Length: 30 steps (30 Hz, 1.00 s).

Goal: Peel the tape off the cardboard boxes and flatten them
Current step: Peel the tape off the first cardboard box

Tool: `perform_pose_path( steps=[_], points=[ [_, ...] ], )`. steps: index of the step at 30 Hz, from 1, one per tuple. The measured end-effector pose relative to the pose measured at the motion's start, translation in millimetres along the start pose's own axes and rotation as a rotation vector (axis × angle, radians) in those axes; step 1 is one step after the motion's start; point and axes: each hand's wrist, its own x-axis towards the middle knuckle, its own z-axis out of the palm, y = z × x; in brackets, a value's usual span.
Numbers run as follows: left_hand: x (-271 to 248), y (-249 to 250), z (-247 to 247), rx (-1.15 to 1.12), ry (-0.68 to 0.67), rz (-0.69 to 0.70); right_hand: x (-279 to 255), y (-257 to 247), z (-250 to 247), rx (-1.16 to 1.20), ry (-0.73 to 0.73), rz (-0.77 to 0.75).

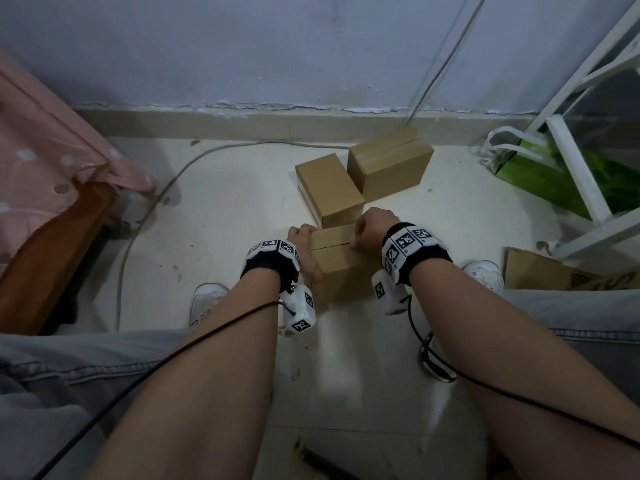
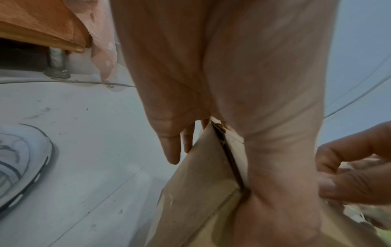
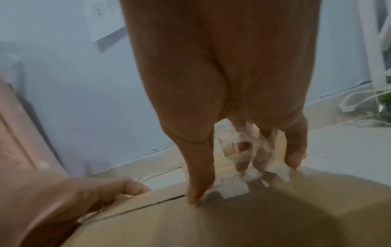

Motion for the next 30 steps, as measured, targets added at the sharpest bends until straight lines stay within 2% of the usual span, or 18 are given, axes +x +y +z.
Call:
perform_pose_path(
  steps=[3, 6, 8, 10, 17, 19, 25, 30],
  points=[
    [-1, -10, -1, -0.003, 0.054, -0.059, 0, 7, -8, 0.105, 0.109, 0.060],
    [-3, -28, -1, -0.023, 0.056, -0.156, 2, 25, -23, 0.269, 0.187, 0.184],
    [-4, -36, 3, -0.042, 0.052, -0.185, 3, 31, -28, 0.507, 0.095, 0.219],
    [-6, -37, 7, -0.027, 0.052, -0.187, 1, 31, -27, 0.727, -0.018, 0.185],
    [-4, -4, -6, 0.155, -0.107, -0.044, -16, -3, -23, 0.828, -0.189, 0.077],
    [0, 6, -4, 0.147, -0.088, -0.011, -18, -8, -26, 0.824, -0.211, 0.049],
    [2, 22, 2, 0.205, 0.084, 0.071, -20, -19, -34, 0.818, -0.257, -0.001],
    [2, 23, 0, 0.091, 0.113, 0.053, -18, -16, -32, 0.835, -0.152, 0.043]
  ],
)
